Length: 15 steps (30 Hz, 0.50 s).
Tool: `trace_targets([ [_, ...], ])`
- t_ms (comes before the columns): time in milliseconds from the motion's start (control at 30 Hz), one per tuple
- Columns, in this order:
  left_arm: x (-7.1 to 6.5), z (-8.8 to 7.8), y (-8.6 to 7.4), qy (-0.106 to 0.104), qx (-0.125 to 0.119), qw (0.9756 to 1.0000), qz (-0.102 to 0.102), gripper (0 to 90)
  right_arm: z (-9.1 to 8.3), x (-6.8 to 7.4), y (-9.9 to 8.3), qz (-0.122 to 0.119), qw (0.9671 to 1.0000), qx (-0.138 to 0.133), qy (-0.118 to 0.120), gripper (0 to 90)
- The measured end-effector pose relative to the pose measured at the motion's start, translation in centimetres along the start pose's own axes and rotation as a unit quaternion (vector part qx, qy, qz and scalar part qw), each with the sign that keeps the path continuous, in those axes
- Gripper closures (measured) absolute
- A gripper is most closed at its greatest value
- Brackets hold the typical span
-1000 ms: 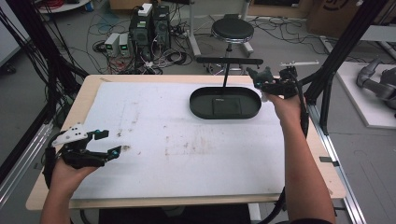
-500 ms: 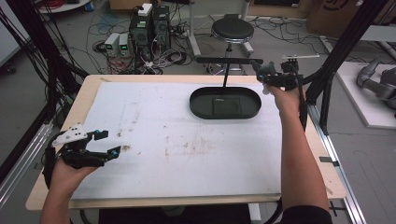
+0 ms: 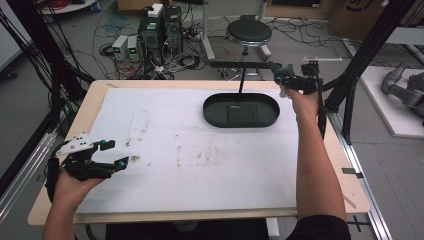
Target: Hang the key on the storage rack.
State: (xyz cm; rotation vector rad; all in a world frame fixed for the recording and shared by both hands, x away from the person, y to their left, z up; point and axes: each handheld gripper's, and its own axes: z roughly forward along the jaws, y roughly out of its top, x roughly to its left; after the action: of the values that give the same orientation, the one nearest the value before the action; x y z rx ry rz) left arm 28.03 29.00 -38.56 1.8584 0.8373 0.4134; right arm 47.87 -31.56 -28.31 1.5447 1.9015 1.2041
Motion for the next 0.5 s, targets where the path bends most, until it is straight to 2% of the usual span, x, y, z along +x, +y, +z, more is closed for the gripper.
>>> trace_targets([
  [267, -0.16, 0.18, 0.06, -0.002, 0.002, 1.0000, 0.002, 17.0, -0.43, 0.35, 0.04, -0.004, 0.9999, -0.003, 0.012, 35.0],
  [500, -0.07, 0.10, 0.00, 0.000, 0.002, 1.0000, 0.001, 17.0, 0.06, 0.10, 0.51, 0.003, 1.0000, -0.006, 0.003, 35.0],
])
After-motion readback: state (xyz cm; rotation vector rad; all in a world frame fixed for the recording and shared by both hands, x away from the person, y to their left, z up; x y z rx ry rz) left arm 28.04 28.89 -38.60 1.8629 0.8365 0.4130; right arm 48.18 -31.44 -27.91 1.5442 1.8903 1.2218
